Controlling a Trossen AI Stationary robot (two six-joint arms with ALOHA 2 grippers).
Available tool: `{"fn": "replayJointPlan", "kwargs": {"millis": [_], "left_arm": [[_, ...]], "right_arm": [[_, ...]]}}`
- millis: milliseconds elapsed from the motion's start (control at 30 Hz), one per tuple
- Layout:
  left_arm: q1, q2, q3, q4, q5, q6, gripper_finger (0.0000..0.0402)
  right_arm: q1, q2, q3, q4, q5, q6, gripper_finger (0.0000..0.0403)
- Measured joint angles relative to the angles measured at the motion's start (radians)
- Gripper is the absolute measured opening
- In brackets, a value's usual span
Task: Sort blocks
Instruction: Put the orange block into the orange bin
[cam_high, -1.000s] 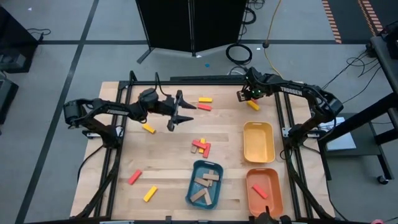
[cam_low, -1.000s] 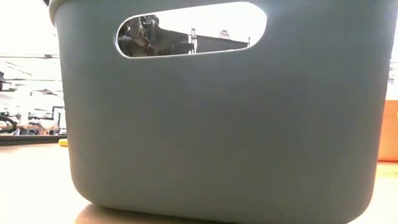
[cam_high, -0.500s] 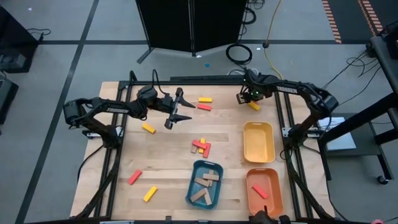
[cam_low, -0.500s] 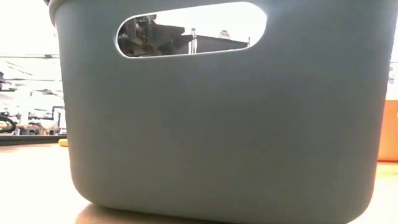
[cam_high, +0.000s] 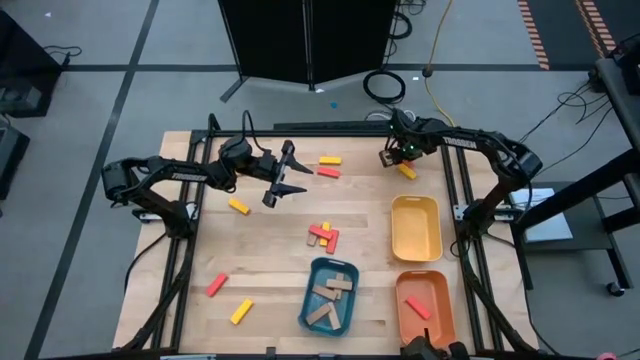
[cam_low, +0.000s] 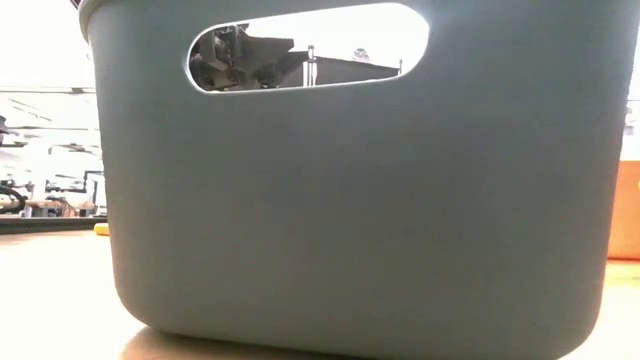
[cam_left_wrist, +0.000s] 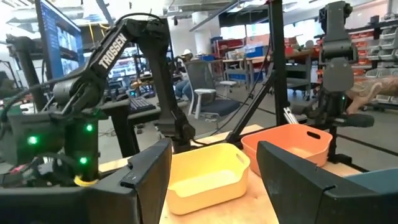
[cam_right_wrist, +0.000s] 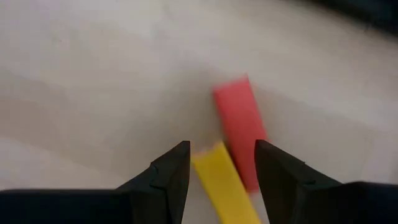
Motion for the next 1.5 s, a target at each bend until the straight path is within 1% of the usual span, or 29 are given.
{"fn": "replayJointPlan", "kwargs": {"millis": [100,233,300,700,867,1000,1100,1167,1200,1233,1300,1367,1433,1500], "left_arm": [[0.000,0.000,0.000,0.000,0.000,0.001,0.0233],[0.000,0.000,0.000,0.001,0.000,0.000,0.0233],[0.000,0.000,0.000,0.001,0.000,0.000,0.0233],[0.000,0.000,0.000,0.000,0.000,0.001,0.0233],[0.000,0.000,0.000,0.000,0.000,0.001,0.0233],[0.004,0.000,0.001,-0.023,-0.001,0.002,0.0233],[0.013,0.000,0.008,-0.092,-0.019,0.034,0.0233],[0.013,0.000,0.050,-0.229,-0.074,0.084,0.0233],[0.013,0.000,0.074,-0.325,-0.105,0.121,0.0233],[0.013,0.012,0.099,-0.415,-0.136,0.165,0.0233],[0.003,0.070,0.144,-0.521,-0.183,0.232,0.0233],[0.002,0.144,0.167,-0.566,-0.185,0.259,0.0233],[0.002,0.220,0.207,-0.552,-0.185,0.254,0.0233],[0.010,0.283,0.242,-0.550,-0.185,0.229,0.0233]], "right_arm": [[-0.018,0.003,0.002,0.018,0.004,-0.021,0.0144],[-0.030,0.038,0.001,0.014,0.015,-0.035,0.0144],[-0.031,0.039,0.001,0.024,0.034,-0.046,0.0144],[-0.027,0.038,0.003,0.034,0.035,-0.136,0.0144],[-0.020,0.038,0.036,0.015,0.038,-0.190,0.0144],[0.001,0.038,0.096,-0.020,0.042,-0.238,0.0144],[0.026,0.021,0.135,-0.045,0.042,-0.269,0.0144],[0.050,-0.004,0.137,-0.037,0.042,-0.292,0.0144],[0.061,-0.020,0.131,-0.022,0.041,-0.305,0.0144],[0.072,-0.036,0.122,-0.007,0.040,-0.314,0.0144],[0.092,-0.071,0.097,0.025,0.039,-0.329,0.0144],[0.105,-0.110,0.061,0.072,0.039,-0.343,0.0144],[0.108,-0.159,0.023,0.117,0.027,-0.350,0.0144],[0.108,-0.214,-0.019,0.163,-0.020,-0.351,0.0144]]}}
